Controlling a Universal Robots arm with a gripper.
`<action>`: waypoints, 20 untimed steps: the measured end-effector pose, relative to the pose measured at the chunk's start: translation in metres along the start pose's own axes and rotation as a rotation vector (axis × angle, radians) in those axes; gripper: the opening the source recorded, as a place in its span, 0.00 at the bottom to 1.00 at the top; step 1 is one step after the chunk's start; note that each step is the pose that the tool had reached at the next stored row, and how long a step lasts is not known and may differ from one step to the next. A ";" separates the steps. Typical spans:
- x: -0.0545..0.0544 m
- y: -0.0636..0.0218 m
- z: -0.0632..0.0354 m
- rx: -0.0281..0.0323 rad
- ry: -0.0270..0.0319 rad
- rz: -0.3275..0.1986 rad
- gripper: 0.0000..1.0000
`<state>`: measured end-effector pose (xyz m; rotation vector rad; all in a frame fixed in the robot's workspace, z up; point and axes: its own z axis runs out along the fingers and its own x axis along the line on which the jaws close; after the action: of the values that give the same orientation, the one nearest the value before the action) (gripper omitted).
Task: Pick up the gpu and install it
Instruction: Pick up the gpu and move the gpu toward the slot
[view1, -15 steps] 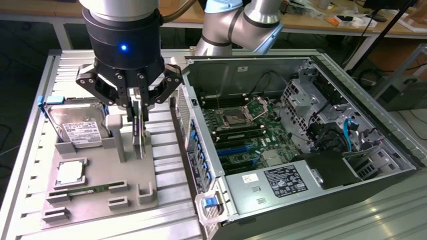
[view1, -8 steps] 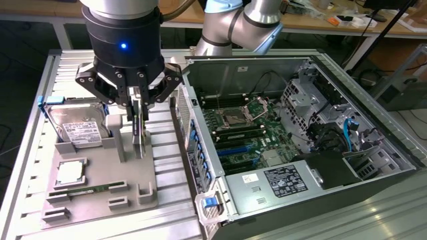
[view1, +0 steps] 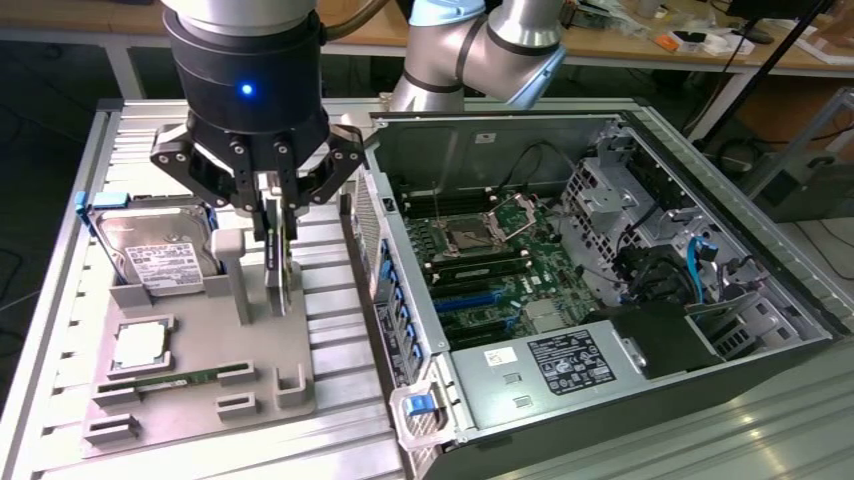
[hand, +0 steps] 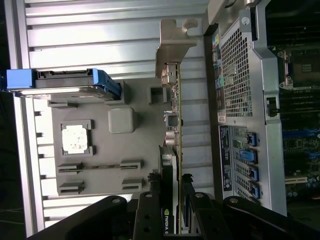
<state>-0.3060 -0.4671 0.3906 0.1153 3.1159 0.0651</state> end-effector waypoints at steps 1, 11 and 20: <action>0.000 0.0000 -0.0002 0.0000 0.0001 0.000 0.27; 0.000 0.0001 -0.0024 0.0001 0.0000 0.000 0.27; 0.000 0.0003 -0.0063 0.0001 0.0001 0.000 0.27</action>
<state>-0.3060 -0.4671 0.3970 0.1154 3.1160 0.0649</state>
